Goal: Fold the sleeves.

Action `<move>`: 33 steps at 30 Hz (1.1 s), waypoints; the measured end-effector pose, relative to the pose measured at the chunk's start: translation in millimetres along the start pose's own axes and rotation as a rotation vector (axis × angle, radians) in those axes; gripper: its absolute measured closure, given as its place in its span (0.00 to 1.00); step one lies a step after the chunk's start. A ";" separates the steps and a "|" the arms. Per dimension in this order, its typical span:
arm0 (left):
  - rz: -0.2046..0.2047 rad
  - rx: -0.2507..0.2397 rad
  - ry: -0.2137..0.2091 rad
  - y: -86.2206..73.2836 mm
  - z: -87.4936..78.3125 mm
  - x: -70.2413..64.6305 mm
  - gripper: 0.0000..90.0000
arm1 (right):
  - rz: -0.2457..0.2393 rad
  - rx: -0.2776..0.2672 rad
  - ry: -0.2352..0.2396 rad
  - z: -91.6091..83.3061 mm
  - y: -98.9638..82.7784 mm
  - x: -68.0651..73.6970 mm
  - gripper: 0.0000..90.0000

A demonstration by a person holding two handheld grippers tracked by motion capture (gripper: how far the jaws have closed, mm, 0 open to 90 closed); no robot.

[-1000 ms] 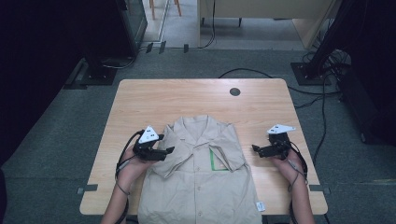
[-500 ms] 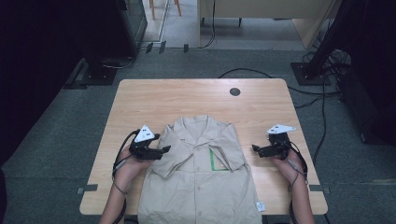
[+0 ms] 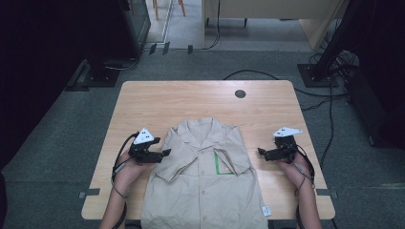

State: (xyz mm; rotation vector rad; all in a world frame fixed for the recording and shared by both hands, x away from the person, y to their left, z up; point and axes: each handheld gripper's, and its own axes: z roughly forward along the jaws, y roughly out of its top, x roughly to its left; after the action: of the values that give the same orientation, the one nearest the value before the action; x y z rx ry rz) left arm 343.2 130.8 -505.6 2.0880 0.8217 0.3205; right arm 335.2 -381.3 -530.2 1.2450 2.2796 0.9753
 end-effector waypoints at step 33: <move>-0.039 -0.001 0.036 -21.2 -10.2 26.4 0.32 | 0.003 0.000 -0.002 -0.2 -0.2 0.5 0.03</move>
State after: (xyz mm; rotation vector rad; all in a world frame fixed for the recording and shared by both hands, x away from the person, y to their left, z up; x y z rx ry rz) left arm 348.7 163.5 -517.9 2.0677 0.8828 0.3379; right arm 334.7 -381.0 -530.2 1.2494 2.2773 0.9748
